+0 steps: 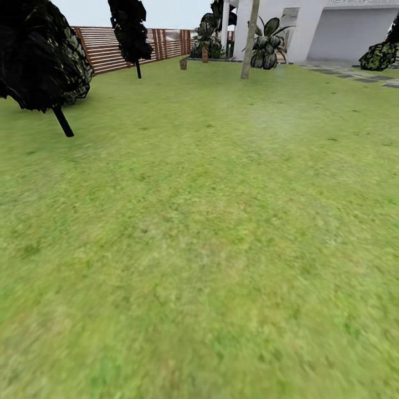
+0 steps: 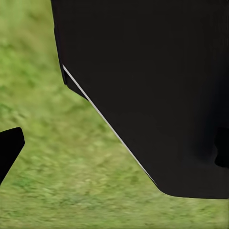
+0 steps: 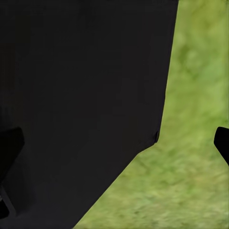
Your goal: Take the three Easter eggs out of the wicker basket on the lawn in the garden, then place them on the lawn next to a single tree (choose any tree) so that all three eggs are next to the same tree and none are left in the basket.
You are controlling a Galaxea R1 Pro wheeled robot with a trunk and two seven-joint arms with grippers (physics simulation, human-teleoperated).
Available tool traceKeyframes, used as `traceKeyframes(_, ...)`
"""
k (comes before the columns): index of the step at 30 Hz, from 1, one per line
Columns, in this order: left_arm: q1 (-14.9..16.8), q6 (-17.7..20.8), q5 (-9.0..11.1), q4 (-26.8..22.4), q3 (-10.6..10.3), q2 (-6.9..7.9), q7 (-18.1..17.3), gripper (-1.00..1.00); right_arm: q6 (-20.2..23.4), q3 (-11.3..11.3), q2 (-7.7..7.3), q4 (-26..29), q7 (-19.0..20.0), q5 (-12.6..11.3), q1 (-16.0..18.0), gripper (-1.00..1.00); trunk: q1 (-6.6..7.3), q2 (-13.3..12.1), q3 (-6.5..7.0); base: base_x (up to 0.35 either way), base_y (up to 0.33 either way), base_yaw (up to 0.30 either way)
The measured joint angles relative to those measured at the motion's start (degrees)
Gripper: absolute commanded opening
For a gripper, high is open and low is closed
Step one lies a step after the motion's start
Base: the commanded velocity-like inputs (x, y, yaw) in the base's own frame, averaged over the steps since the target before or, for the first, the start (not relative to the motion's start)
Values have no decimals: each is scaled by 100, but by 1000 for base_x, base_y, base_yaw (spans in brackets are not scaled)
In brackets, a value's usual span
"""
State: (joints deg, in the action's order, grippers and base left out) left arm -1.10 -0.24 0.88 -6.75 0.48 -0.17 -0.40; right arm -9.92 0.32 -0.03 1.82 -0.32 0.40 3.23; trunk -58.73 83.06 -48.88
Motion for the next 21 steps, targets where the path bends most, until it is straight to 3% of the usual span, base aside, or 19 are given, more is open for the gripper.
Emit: traceKeyframes(21,0,-1,0,0,0,0,0,100,0,0,3,-1,0,0,0,100,0,0,187,0,0,0)
